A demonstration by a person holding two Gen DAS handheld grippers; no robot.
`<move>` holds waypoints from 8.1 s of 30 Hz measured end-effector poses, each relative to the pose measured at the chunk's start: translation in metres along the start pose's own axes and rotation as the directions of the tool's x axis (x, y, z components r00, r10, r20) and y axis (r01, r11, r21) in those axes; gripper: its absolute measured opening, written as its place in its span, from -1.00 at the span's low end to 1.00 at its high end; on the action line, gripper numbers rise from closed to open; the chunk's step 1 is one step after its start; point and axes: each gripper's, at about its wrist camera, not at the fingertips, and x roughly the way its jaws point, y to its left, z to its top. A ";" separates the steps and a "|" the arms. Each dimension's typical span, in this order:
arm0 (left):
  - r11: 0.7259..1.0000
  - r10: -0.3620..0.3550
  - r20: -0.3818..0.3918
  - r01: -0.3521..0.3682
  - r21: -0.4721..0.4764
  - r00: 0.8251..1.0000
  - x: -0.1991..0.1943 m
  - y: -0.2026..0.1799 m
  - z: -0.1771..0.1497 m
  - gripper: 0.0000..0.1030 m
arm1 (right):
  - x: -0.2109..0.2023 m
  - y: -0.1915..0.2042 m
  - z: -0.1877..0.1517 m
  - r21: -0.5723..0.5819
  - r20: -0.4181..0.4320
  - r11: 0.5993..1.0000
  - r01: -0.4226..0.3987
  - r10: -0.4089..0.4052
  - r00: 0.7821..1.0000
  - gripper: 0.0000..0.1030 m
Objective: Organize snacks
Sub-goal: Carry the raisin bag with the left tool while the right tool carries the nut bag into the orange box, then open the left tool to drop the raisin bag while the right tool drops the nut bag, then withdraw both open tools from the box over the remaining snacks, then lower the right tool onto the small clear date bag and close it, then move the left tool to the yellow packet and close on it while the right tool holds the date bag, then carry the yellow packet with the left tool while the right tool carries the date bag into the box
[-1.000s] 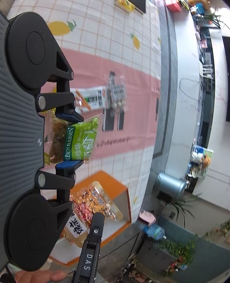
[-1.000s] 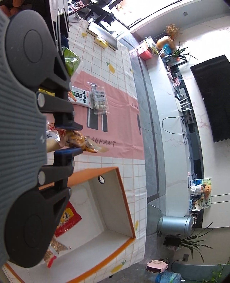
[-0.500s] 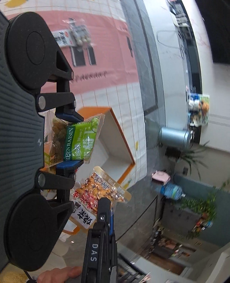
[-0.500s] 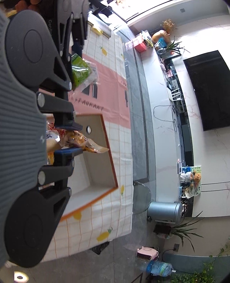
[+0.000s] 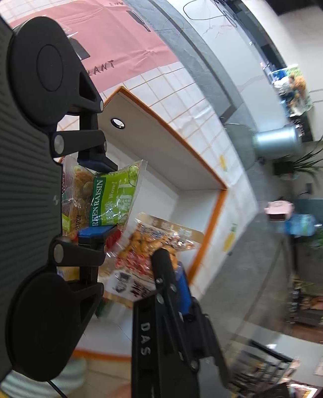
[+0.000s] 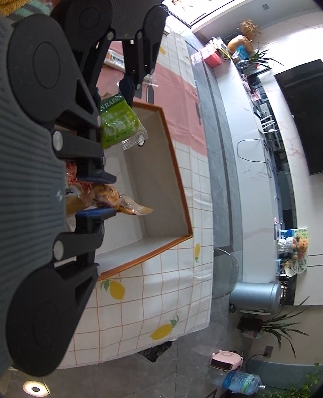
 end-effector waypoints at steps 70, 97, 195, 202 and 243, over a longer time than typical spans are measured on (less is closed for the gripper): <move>0.901 0.202 0.116 -0.139 -0.411 0.972 -0.152 0.056 -0.142 0.35 | -0.046 0.155 -0.067 0.023 0.098 1.000 0.019 -0.021 0.995 -0.01; 0.717 0.214 0.049 -0.123 -0.686 0.976 -0.165 0.122 -0.286 0.29 | 0.051 0.295 -0.140 -0.162 -0.004 0.987 0.001 -0.001 1.000 0.54; 0.919 0.108 -0.146 -0.155 -0.362 0.983 -0.043 0.093 -0.225 0.13 | 0.104 0.201 -0.129 0.021 -0.176 1.000 -0.019 0.022 0.984 -0.13; 0.893 0.113 -0.072 -0.133 -0.431 0.991 -0.072 0.088 -0.218 0.13 | 0.080 0.202 -0.124 0.010 -0.125 0.999 -0.039 0.040 0.991 -0.15; 0.967 -0.215 0.101 0.226 -0.120 0.971 -0.096 -0.071 -0.024 0.13 | -0.066 -0.003 -0.057 -0.192 -0.207 0.981 -0.010 -0.030 0.978 -0.18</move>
